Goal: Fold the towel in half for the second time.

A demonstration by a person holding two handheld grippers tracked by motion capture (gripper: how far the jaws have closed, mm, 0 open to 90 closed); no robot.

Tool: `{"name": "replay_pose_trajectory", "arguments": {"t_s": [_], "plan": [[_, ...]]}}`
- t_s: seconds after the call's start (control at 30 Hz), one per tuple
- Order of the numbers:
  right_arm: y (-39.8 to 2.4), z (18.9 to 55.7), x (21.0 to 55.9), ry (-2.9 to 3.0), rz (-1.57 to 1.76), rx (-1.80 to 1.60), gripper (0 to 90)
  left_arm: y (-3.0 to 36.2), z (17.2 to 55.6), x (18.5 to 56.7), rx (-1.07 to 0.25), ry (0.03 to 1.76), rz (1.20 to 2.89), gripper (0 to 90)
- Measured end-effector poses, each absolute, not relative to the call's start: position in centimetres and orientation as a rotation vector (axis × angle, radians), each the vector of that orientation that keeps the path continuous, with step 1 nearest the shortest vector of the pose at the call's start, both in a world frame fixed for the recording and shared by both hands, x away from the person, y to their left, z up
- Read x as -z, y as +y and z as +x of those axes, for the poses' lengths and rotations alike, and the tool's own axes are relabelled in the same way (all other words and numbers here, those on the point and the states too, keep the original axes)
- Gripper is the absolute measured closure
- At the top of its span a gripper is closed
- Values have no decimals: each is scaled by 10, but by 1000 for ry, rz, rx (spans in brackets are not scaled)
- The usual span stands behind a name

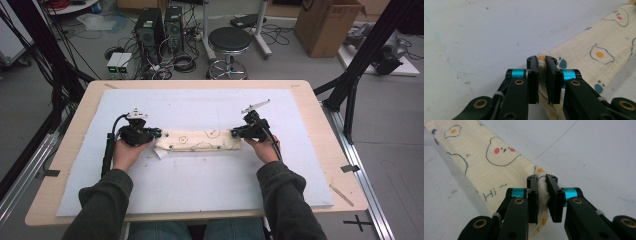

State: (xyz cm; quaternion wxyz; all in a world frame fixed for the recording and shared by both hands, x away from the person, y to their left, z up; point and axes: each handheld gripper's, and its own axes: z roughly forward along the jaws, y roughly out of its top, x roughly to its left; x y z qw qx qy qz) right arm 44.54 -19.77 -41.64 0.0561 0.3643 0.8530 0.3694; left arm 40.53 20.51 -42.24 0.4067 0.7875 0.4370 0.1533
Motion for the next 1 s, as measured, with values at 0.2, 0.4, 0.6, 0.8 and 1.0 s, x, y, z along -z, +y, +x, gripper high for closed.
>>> {"name": "replay_pose_trajectory", "arguments": {"t_s": [0.2,0.4,0.6,0.8,1.0], "plan": [[-198,450,422,2583,1125,-1084,800,202,410,430,-386,1102,1982,811],[-197,452,427,2587,1138,-1068,780,203,411,431,-409,1118,1991,695],[-200,451,425,2571,1152,-1126,678,205,407,426,-401,1118,1974,566],[-205,448,417,2529,1153,-1205,598,207,400,415,-403,1070,1933,513],[-213,441,405,2482,1160,-1272,515,210,394,408,-389,1057,1890,478]]}}
